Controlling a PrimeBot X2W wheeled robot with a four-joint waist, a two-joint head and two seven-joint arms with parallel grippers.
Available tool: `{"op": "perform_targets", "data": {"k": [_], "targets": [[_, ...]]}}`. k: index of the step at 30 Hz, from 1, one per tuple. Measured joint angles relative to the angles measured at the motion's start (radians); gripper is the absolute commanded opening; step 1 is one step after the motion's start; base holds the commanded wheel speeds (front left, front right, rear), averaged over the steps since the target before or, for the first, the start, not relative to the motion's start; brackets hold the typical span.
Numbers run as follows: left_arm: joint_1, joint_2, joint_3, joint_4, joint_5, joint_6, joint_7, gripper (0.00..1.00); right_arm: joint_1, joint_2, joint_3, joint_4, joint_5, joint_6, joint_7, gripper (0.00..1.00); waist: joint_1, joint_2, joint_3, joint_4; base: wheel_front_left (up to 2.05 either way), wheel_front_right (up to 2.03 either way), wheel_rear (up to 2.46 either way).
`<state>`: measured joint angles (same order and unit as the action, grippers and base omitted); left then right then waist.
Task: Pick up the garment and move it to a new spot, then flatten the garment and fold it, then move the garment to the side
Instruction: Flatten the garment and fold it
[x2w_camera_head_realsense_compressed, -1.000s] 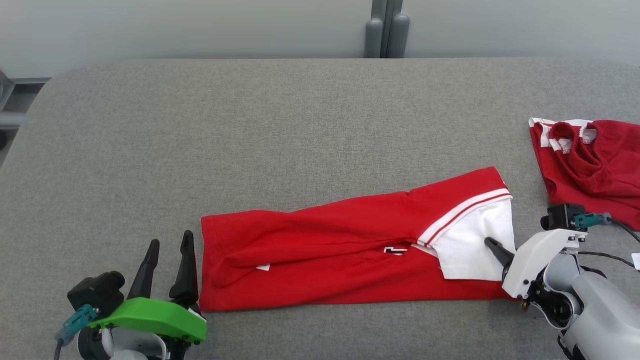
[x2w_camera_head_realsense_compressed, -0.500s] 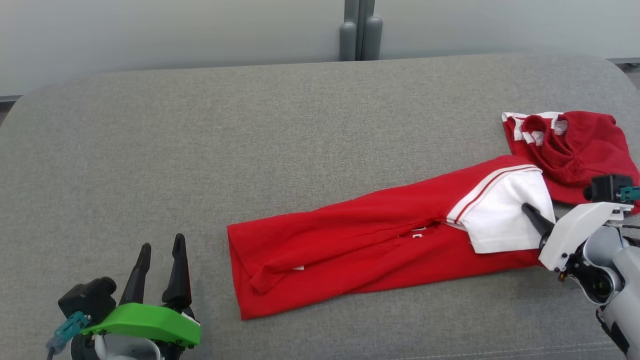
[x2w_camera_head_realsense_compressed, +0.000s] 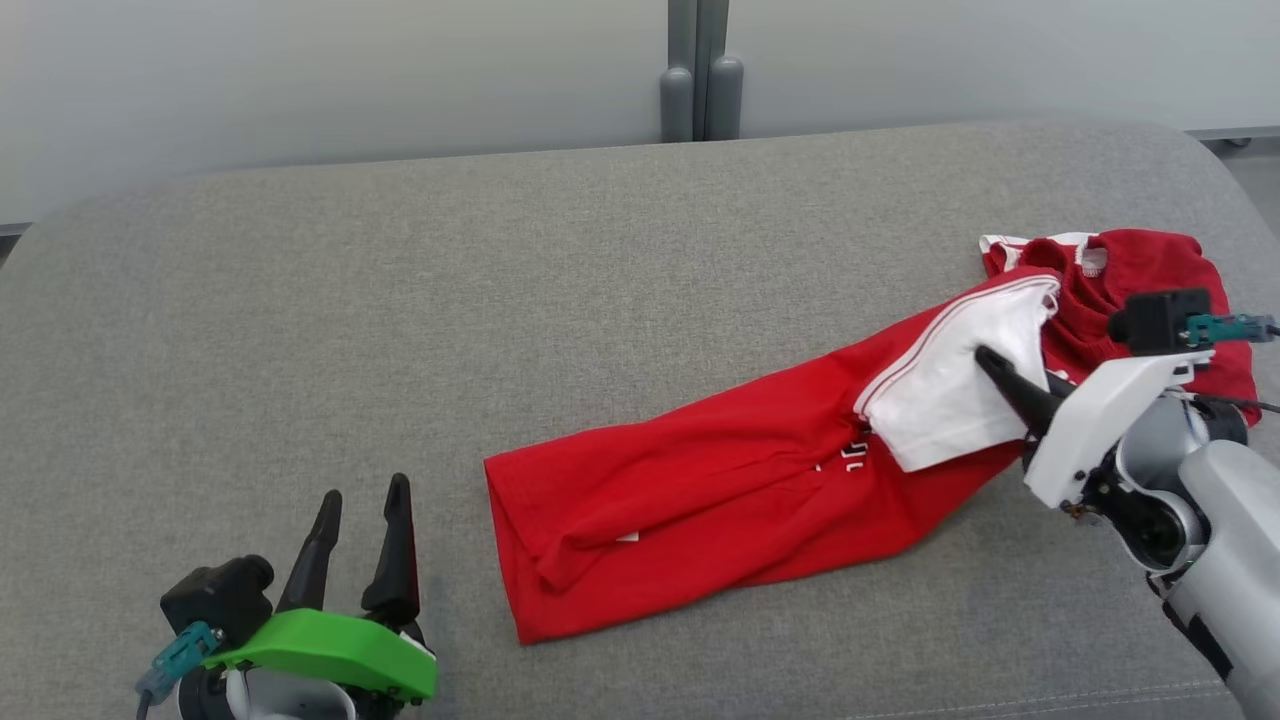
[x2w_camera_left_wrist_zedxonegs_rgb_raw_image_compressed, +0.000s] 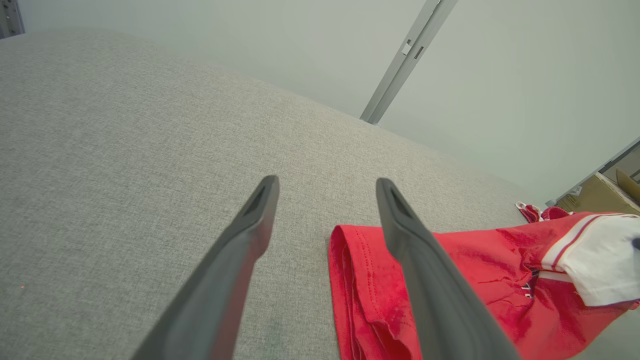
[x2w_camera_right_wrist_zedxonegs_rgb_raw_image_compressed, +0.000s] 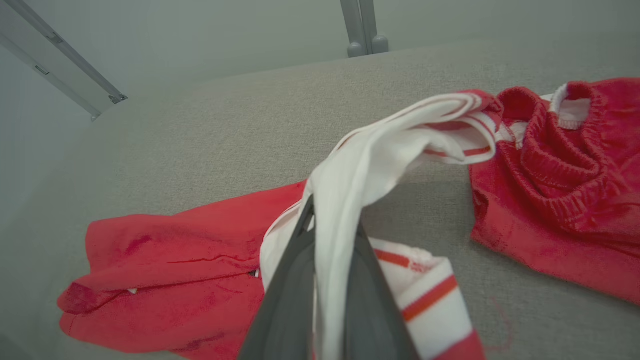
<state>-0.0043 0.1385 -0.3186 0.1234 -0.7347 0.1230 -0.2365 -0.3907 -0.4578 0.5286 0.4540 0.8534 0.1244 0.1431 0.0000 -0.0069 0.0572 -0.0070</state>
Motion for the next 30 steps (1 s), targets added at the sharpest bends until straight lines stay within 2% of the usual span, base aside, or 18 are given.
{"op": "perform_targets", "data": {"k": [6, 15, 22, 30], "targets": [[0.0, -0.02, -0.008, 0.005, 0.0, 0.0, 0.007, 1.0, -0.018, 0.023, 0.118, -0.127, -0.005, 0.0, 0.021, 0.0, 0.0, 0.0, -0.019, 0.026, 0.0, 0.0, 0.0], [0.011, -0.029, -0.019, 0.014, 0.0, 0.0, 0.016, 1.0, -0.019, 0.064, 0.256, -0.203, -0.011, 0.0, 0.083, 0.0, 0.0, 0.0, -0.052, 0.091, 0.0, 0.0, 0.0], [0.025, -0.032, -0.034, 0.014, 0.001, 0.0, 0.025, 1.0, -0.02, 0.11, 0.313, -0.2, -0.005, 0.0, 0.125, 0.0, 0.0, 0.0, -0.066, 0.16, 0.0, 0.0, 0.0], [0.026, -0.034, -0.04, 0.003, 0.004, 0.0, 0.03, 1.0, -0.02, 0.145, 0.327, -0.112, 0.002, 0.0, 0.175, 0.0, 0.0, 0.0, -0.061, 0.242, 0.0, 0.0, 0.0]]}}
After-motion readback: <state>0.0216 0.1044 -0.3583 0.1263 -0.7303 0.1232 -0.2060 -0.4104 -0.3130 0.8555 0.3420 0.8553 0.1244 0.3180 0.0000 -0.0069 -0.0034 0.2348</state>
